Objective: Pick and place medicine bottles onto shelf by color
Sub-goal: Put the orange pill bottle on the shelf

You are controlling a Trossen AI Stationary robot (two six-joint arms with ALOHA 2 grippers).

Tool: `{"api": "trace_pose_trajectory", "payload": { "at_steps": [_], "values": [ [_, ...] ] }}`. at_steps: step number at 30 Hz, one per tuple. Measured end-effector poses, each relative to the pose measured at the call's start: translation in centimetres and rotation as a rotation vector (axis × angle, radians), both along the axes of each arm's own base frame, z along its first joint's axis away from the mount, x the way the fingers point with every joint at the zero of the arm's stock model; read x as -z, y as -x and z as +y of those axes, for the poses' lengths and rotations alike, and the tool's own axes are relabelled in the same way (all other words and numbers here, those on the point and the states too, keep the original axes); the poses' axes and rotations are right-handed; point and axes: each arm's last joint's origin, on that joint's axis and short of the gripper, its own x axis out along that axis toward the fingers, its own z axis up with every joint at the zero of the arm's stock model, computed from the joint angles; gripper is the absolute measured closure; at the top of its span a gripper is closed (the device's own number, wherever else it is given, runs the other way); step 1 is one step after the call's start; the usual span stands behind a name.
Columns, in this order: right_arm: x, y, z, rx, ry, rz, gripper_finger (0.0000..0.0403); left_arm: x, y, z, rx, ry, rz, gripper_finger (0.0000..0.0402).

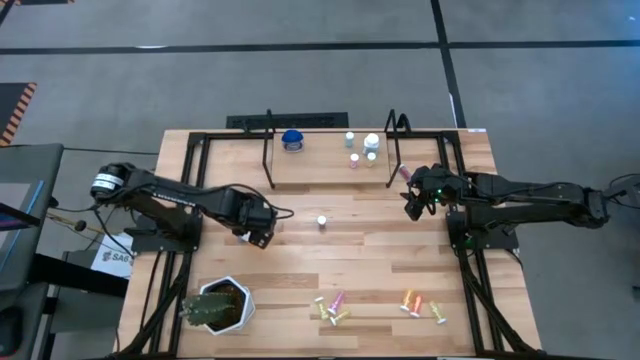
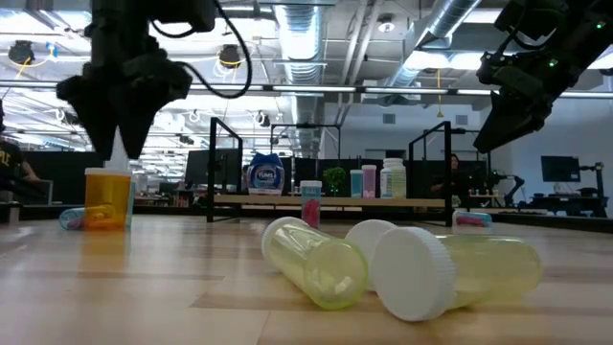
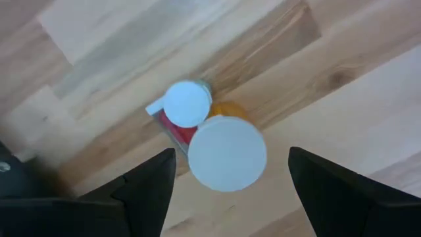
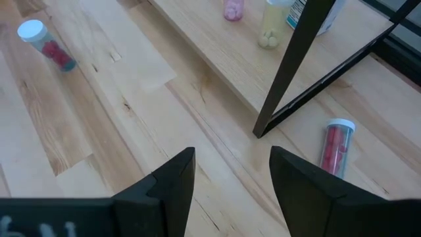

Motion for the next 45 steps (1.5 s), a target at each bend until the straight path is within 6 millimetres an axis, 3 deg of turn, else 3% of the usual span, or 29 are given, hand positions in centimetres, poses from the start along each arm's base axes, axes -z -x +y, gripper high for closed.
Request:
{"api": "trace_pose_trajectory", "payload": {
  "at_steps": [11, 25, 35, 40, 45],
  "values": [
    [0.0, 0.0, 0.0, 0.0, 0.0, 0.0, 0.0187, 2.2, 0.5, -0.1, -0.014, 0.014, -0.008, 0.0126],
    [0.0, 0.0, 0.0, 0.0, 0.0, 0.0, 0.0187, 2.7, 0.7, -0.3, -0.006, 0.102, -0.014, 0.0221],
    [0.0, 0.0, 0.0, 0.0, 0.0, 0.0, 0.0187, -1.8, -1.7, -0.3, 0.0, 0.094, -0.149, 0.0201],
    [0.0, 0.0, 0.0, 0.0, 0.0, 0.0, 0.0187, -3.3, -3.1, 0.9, 0.013, 0.078, -0.175, 0.0207],
    [0.0, 0.0, 0.0, 0.0, 0.0, 0.0, 0.0187, -3.9, -5.5, 2.4, 0.102, 0.051, -0.086, 0.0204]
  ]
}}
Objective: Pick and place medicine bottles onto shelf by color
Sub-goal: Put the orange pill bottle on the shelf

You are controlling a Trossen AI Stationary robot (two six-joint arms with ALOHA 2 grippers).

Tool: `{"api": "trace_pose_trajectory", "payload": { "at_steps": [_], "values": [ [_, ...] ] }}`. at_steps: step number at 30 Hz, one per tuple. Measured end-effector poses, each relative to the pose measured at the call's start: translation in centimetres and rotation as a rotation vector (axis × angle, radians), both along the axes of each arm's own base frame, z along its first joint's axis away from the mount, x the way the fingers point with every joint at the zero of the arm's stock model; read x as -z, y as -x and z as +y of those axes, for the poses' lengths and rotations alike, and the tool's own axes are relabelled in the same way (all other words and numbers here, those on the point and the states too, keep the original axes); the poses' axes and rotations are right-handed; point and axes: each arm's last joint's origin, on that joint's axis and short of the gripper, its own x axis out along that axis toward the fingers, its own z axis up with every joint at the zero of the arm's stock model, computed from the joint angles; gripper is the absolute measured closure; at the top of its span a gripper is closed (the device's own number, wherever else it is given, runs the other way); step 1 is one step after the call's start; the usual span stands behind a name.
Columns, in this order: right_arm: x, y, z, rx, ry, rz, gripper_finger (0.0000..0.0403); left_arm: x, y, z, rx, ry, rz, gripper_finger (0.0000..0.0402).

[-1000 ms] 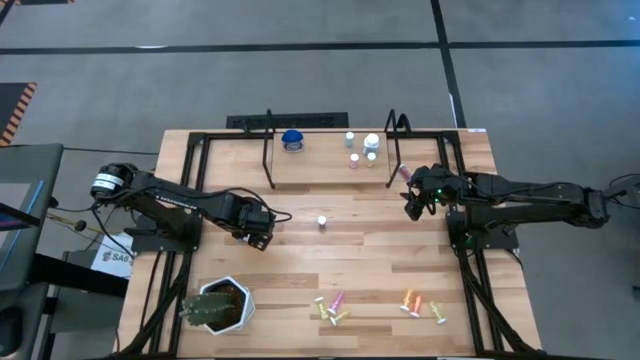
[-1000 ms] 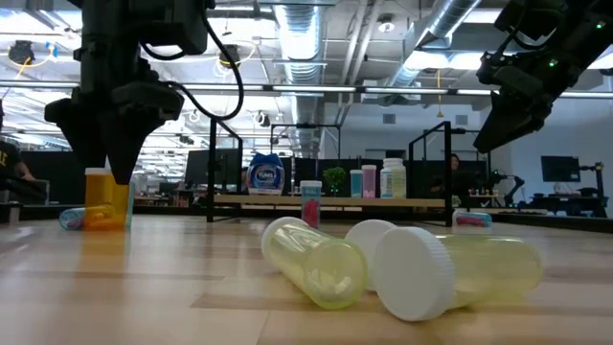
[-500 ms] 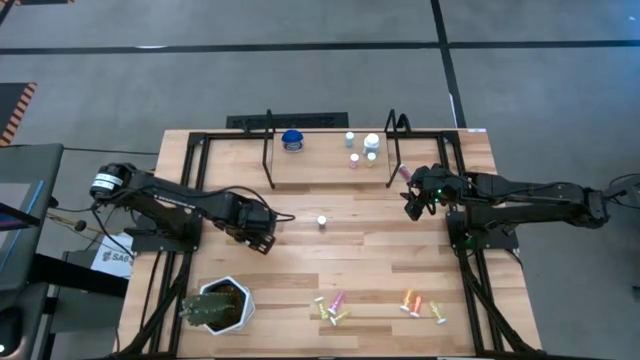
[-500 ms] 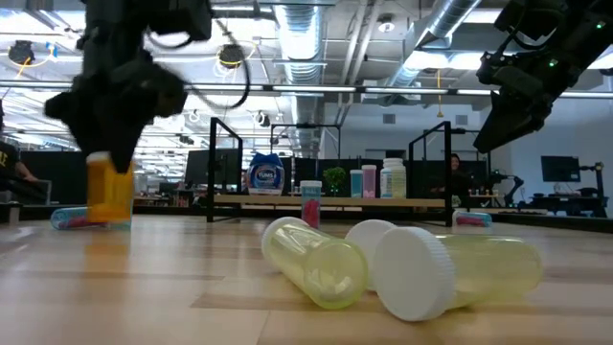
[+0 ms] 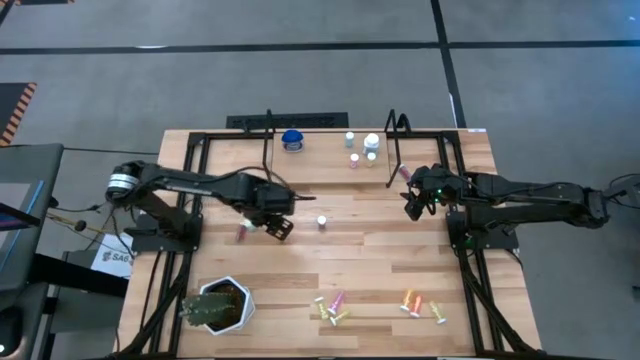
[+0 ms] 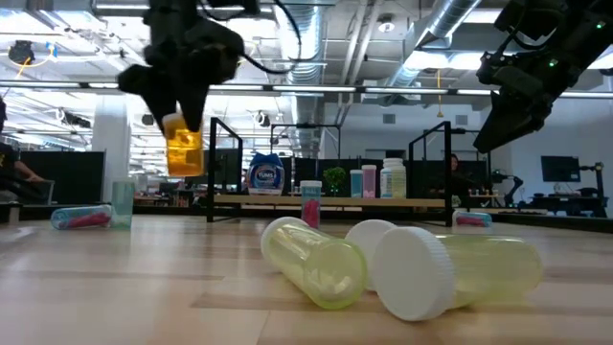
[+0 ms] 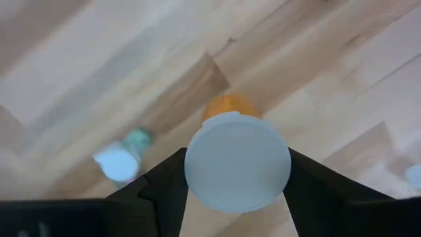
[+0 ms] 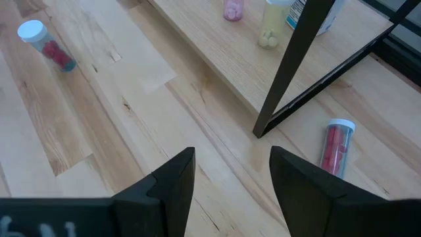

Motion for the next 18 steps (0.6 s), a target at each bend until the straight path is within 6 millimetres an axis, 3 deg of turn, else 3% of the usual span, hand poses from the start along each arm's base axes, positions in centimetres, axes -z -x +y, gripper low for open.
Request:
{"api": "trace_pose_trajectory", "payload": {
  "at_steps": [9, 18],
  "values": [
    [0.0, 0.0, 0.0, 0.0, 0.0, 0.0, 0.0187, -1.6, -4.4, 3.6, 0.365, -0.126, 0.058, 0.0202],
    [0.0, 0.0, 0.0, 0.0, 0.0, 0.0, 0.0187, -0.5, -6.5, 9.0, 0.699, -0.095, 0.086, 0.0202]
  ]
}}
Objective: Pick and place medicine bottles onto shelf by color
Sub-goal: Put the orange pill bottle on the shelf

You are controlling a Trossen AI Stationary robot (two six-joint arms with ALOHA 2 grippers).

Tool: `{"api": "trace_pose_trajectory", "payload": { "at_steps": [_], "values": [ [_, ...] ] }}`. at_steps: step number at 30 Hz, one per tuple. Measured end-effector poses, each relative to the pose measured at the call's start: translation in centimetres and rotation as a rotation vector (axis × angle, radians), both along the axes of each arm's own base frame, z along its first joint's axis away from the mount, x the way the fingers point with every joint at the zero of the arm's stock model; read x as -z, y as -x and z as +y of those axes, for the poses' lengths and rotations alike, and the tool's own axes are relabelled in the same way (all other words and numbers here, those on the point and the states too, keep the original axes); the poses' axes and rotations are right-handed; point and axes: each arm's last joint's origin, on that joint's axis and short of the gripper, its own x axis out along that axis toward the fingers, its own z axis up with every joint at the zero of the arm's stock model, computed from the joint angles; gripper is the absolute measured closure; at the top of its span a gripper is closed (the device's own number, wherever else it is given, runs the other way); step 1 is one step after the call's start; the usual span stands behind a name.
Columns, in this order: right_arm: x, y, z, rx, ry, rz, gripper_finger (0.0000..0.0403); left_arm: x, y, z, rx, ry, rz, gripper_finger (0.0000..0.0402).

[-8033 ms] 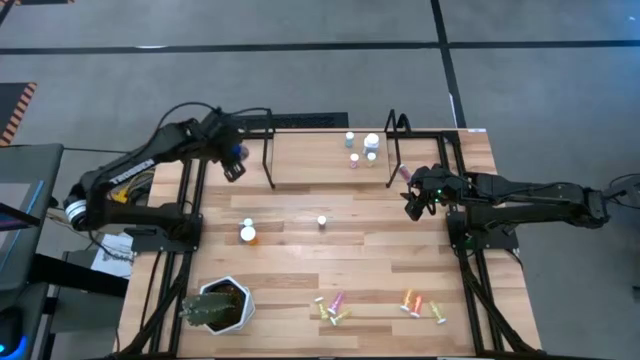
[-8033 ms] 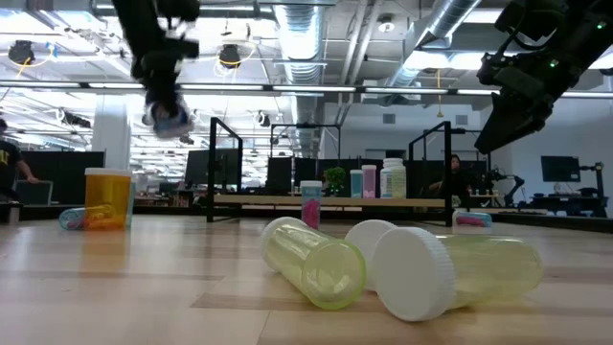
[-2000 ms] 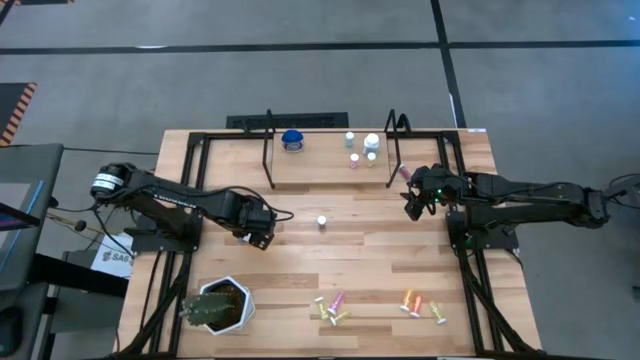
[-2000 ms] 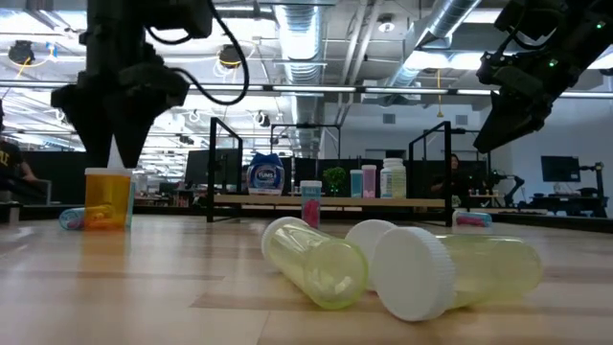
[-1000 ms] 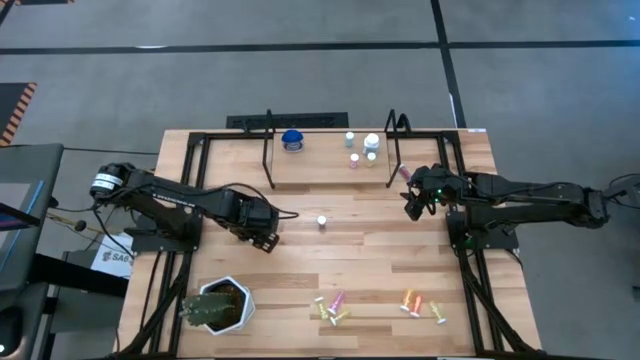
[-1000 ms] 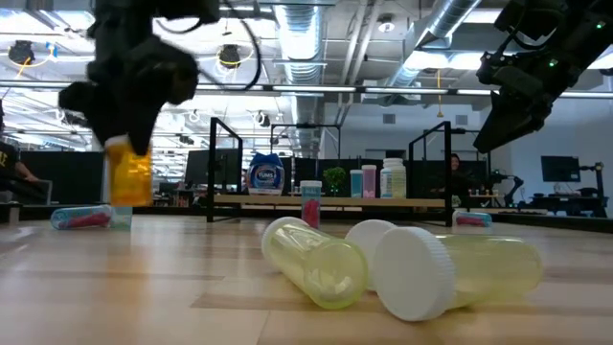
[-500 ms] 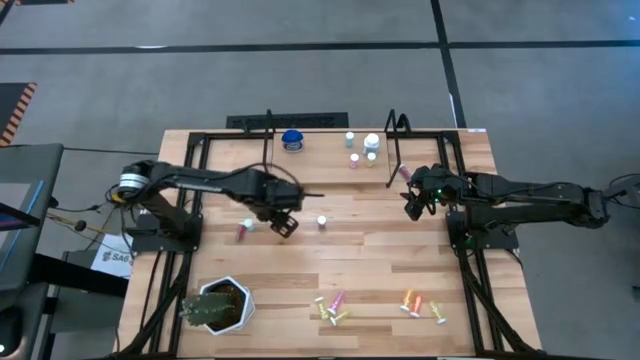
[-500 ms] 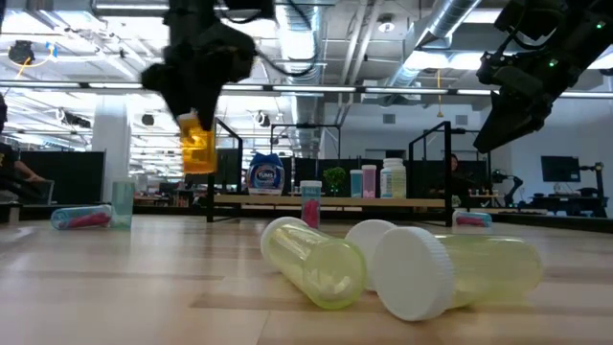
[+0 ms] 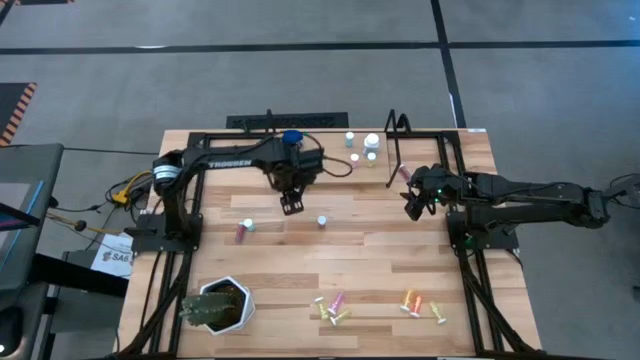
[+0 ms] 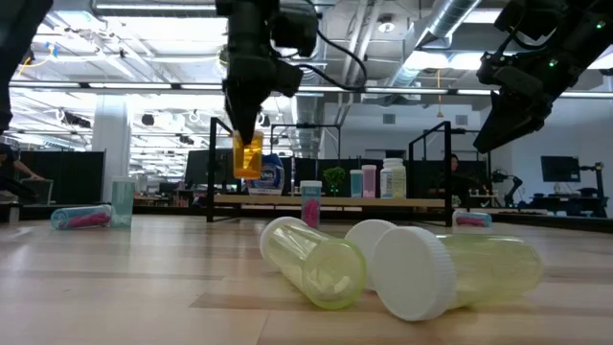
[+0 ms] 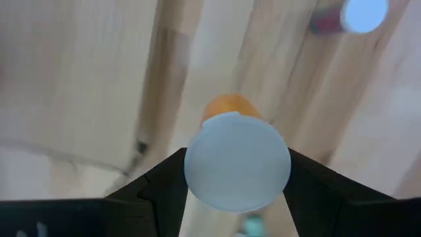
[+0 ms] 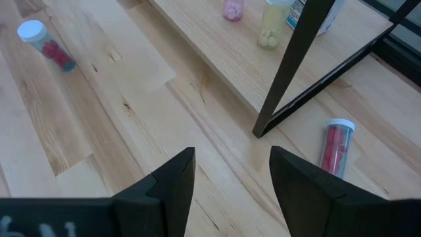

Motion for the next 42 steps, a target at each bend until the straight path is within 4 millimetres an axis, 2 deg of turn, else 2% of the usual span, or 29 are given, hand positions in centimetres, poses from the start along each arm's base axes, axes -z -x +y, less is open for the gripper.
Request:
{"api": "trace_pose_trajectory", "payload": {
  "at_steps": [3, 6, 15, 24, 31, 42],
  "values": [
    [0.0, 0.0, 0.0, 0.0, 0.0, 0.0, 0.0187, 0.5, -0.4, 1.1, 0.146, -0.012, 0.02, 0.0202],
    [0.0, 0.0, 0.0, 0.0, 0.0, 0.0, 0.0187, 1.1, -0.5, 2.2, 0.218, -0.044, 0.065, 0.0202],
    [0.0, 0.0, 0.0, 0.0, 0.0, 0.0, 0.0187, 1.1, 0.7, 6.6, 0.262, -0.106, 0.051, 0.0202],
    [0.0, 0.0, 0.0, 0.0, 0.0, 0.0, 0.0187, 1.1, 1.9, 9.8, 0.278, -0.118, 0.025, 0.0202],
    [0.0, 0.0, 0.0, 0.0, 0.0, 0.0, 0.0187, 1.1, 2.6, 11.0, 0.308, -0.11, 0.013, 0.0202],
    [0.0, 0.0, 0.0, 0.0, 0.0, 0.0, 0.0187, 2.1, 2.4, 11.9, 0.318, -0.102, 0.019, 0.0202]
  ]
}}
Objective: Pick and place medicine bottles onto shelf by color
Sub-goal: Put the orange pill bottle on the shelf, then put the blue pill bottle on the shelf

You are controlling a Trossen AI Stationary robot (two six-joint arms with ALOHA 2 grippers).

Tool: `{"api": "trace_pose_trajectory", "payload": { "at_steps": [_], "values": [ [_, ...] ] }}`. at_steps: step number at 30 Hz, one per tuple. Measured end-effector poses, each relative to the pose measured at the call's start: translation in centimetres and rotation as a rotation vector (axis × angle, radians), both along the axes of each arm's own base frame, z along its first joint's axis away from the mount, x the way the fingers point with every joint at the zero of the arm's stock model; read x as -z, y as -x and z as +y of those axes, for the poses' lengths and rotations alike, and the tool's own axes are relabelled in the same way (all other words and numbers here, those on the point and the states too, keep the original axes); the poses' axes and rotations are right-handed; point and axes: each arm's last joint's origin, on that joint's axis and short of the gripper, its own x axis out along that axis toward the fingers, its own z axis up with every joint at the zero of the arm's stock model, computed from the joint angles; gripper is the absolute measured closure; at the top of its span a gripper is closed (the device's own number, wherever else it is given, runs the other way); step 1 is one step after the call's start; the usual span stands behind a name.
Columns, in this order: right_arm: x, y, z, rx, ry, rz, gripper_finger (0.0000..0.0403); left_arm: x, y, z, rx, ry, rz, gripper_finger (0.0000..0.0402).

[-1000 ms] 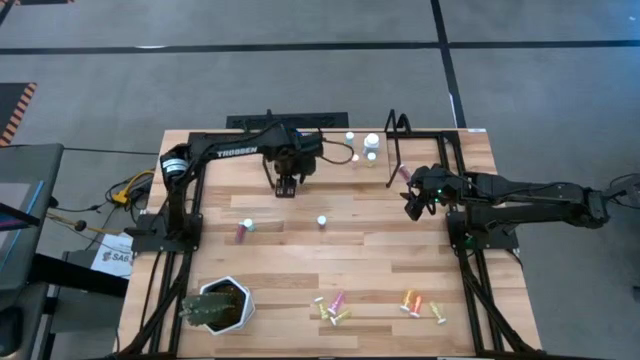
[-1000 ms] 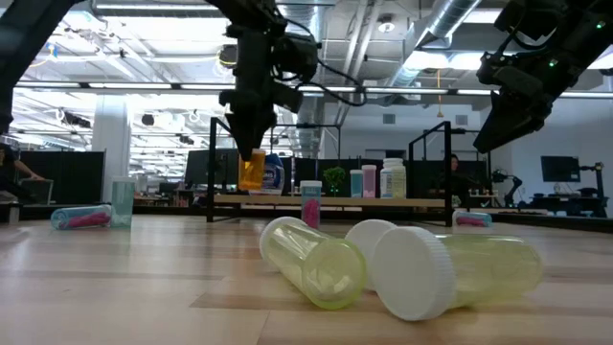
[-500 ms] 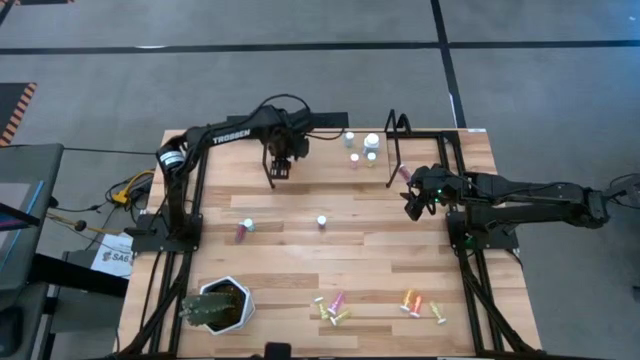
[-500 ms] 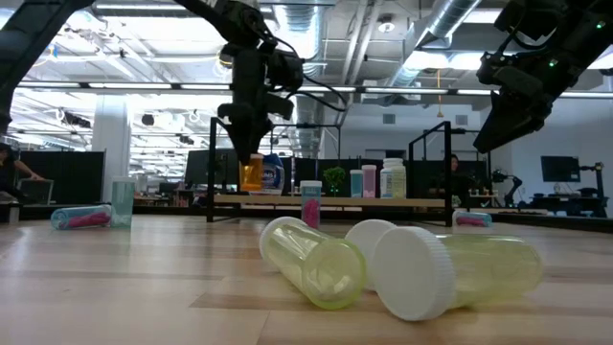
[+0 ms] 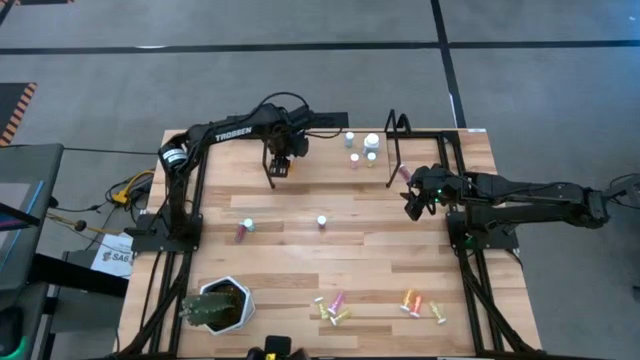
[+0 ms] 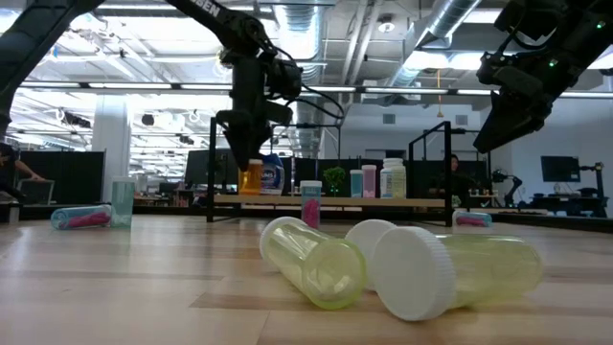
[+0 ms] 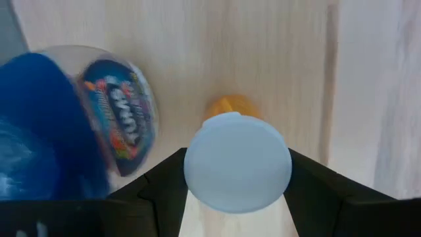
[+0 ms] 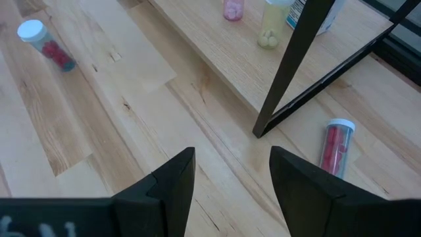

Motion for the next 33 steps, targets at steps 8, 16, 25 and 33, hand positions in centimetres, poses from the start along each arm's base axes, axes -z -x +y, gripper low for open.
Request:
{"api": "trace_pose_trajectory", "payload": {
  "at_steps": [8, 16, 25, 33],
  "values": [
    [0.0, 0.0, 0.0, 0.0, 0.0, 0.0, 0.0187, 0.0, 0.5, 0.8, -0.018, 0.011, -0.015, 0.0202],
    [0.0, 0.0, 0.0, 0.0, 0.0, 0.0, 0.0187, 0.1, 0.6, 1.2, -0.044, 0.01, -0.017, 0.0155],
    [0.0, 0.0, 0.0, 0.0, 0.0, 0.0, 0.0187, -3.2, -0.1, 1.0, 0.003, -0.038, -0.04, 0.0135],
    [0.0, 0.0, 0.0, 0.0, 0.0, 0.001, 0.0187, -7.7, -0.6, -2.9, -0.004, 0.057, -0.091, 0.0134]
  ]
}}
